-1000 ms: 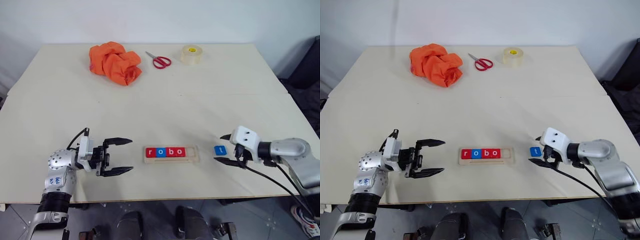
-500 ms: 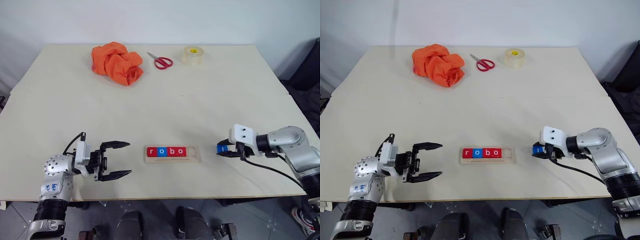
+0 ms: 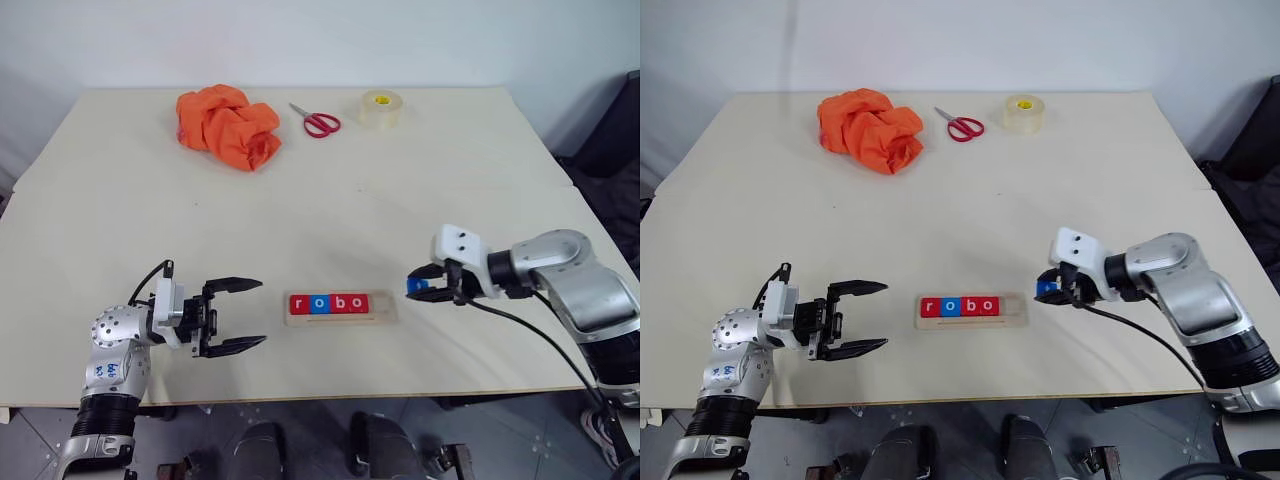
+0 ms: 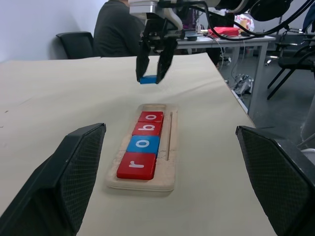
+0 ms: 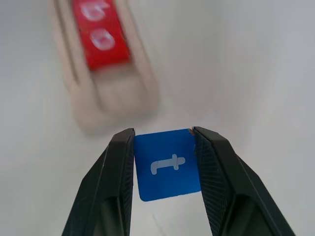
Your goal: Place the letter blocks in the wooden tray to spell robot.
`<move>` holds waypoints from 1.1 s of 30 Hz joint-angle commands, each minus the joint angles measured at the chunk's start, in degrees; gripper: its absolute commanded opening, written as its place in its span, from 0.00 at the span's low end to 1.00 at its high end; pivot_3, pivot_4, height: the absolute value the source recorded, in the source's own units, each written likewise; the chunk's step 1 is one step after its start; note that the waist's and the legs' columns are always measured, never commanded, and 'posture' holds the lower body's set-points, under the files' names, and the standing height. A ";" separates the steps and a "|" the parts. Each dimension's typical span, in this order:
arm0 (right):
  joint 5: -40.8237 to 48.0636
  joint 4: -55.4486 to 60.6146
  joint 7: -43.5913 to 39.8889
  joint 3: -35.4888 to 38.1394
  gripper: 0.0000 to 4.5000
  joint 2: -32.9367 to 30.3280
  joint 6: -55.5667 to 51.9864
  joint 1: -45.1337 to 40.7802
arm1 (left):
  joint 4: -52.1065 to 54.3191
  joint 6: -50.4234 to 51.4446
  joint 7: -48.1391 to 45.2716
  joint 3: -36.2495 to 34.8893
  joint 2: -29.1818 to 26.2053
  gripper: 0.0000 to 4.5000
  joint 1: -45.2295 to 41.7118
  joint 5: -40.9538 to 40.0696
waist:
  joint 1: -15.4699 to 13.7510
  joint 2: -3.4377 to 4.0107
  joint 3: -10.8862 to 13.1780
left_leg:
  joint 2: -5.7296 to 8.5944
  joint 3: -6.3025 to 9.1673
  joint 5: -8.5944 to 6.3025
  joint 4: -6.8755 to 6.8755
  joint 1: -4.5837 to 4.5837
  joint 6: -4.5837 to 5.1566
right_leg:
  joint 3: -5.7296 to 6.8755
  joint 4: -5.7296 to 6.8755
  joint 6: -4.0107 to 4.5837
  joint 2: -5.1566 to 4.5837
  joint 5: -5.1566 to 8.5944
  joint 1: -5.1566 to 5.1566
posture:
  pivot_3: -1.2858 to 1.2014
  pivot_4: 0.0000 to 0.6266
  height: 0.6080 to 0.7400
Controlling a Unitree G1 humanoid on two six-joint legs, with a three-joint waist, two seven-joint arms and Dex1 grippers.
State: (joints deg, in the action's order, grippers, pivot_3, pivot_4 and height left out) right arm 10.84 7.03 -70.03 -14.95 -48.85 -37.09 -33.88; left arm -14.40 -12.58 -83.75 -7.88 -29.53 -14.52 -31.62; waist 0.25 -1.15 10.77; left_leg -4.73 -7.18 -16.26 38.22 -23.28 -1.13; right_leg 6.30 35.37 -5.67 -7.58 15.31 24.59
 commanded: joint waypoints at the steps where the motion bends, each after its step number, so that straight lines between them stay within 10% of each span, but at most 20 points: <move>1: -0.46 2.73 1.59 -2.31 0.31 2.46 -3.25 -2.97 | 0.75 -0.83 0.48 -0.05 0.50 1.00 0.02 0.06 | 0.01 0.00 0.00 | 0.00 -0.01 0.00 0.00 -0.01 0.00 | 0.00 0.00 0.00 0.00 0.00 0.01 | 0.52 0.24 1.00; 23: -1.27 0.58 1.56 -7.19 0.31 5.70 -2.54 -5.85 | 4.21 -0.90 2.86 -0.83 0.15 1.00 3.61 -0.30 | 0.02 0.00 0.00 | -0.01 -0.03 -0.03 -0.02 -0.01 0.00 | 0.00 0.00 0.03 0.02 0.02 0.04 | 0.52 0.24 1.00; 33: 1.20 5.00 1.37 -5.45 0.99 5.40 -6.25 -5.66 | 3.96 -0.94 2.81 -0.64 0.27 1.00 3.34 -0.31 | 0.03 0.00 0.00 | -0.01 -0.04 -0.03 -0.03 -0.01 -0.01 | 0.00 0.00 0.04 0.02 0.02 0.05 | 0.52 0.24 1.00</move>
State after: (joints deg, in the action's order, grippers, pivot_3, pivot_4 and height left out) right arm 10.93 9.60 -68.39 -22.23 -42.56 -42.85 -38.79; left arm -11.81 -12.84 -80.88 -8.05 -29.05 -10.98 -31.47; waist 0.28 -1.15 10.77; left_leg -4.74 -7.21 -16.29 38.19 -23.29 -1.14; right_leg 6.29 35.37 -5.63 -7.56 15.33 24.64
